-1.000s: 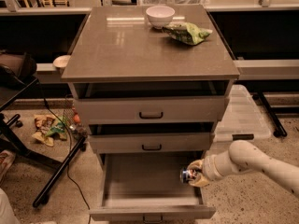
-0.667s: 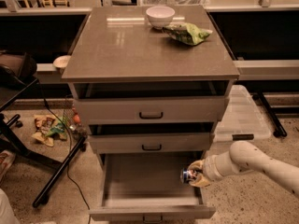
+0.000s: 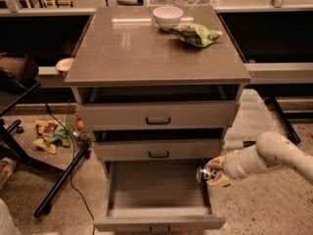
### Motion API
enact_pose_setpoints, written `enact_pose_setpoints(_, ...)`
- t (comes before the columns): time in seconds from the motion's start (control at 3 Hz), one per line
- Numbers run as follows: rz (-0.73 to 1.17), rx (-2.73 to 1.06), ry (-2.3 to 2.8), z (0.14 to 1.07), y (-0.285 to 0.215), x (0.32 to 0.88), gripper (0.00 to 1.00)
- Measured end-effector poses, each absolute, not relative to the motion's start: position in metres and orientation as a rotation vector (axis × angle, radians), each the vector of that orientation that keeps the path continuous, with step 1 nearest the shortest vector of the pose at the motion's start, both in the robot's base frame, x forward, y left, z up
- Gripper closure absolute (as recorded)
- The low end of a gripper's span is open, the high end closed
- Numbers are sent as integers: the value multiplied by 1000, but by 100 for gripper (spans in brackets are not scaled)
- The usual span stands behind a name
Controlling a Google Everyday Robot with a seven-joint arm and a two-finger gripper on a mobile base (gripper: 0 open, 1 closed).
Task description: Pick pepsi can from bottom drawer and place on counter
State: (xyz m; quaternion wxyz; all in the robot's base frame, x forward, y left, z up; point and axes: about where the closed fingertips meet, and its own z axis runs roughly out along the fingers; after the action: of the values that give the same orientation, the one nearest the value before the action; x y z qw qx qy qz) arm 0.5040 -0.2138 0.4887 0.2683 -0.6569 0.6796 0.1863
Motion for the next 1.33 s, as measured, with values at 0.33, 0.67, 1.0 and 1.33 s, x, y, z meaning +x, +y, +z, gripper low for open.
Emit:
enact_pose_setpoints(0.33,419,-1778,1804,552,-216,508,100)
enact_pose_setpoints(0.67,399,-1785,1798,560,-217,511,100)
enact_pose_setpoints(1.0,428,-1769,1791,560,-219,512,100)
enact_pose_setpoints(1.33,421,-1723,1769,605,-243,514,100)
